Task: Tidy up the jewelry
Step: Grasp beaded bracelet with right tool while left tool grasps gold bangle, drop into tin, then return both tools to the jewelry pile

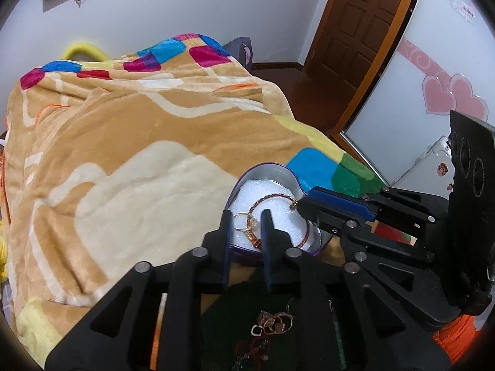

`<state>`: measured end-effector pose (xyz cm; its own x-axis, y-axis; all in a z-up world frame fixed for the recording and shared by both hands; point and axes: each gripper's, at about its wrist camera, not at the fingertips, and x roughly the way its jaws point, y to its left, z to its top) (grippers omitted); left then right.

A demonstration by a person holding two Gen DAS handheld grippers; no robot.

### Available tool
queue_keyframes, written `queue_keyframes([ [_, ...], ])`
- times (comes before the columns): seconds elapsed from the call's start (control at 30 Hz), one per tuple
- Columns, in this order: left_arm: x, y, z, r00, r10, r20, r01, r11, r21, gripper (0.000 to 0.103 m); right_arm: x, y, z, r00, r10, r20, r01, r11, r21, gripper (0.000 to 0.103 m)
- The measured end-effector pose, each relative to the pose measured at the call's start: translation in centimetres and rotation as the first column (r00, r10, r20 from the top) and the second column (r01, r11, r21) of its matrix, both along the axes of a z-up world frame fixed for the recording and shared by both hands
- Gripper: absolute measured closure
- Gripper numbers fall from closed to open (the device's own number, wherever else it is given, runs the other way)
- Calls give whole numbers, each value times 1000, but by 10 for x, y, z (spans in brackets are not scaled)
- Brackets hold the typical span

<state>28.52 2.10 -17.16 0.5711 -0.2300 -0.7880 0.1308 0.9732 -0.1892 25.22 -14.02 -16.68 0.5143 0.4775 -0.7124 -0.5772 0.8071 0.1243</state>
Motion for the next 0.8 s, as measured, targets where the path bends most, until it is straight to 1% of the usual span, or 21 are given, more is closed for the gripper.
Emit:
queue_keyframes([
  [0.07,-5,4,6,1000,11,13,-11,1000,-5,79,-3,-1,5,1000,1,9,-1,1000,-1,92],
  [0.13,-10,7,13,999,21,26,-21,1000,-9,78,-7,-2,10,1000,2,18,-2,1000,1,89],
  [0.2,-15,10,21,999,32,43,-32,999,-6,76,-12,-4,15,1000,-2,31,1,1000,8,77],
  [0.27,-21,12,29,997,41,61,-41,999,8,74,-18,-8,23,999,-8,52,7,1000,18,71],
  [0.3,-24,13,32,997,43,69,-44,999,13,72,-20,-9,25,998,-11,60,10,1000,22,69],
  [0.4,-36,15,40,995,50,85,-52,999,14,68,-28,-13,33,997,-16,76,13,999,34,69],
  [0.57,-56,18,48,994,60,92,-63,998,21,65,-43,-20,42,995,-20,95,15,999,45,69],
  [0.8,-79,23,41,996,70,60,-73,997,38,65,-59,-24,38,995,-20,93,17,999,32,69],
])
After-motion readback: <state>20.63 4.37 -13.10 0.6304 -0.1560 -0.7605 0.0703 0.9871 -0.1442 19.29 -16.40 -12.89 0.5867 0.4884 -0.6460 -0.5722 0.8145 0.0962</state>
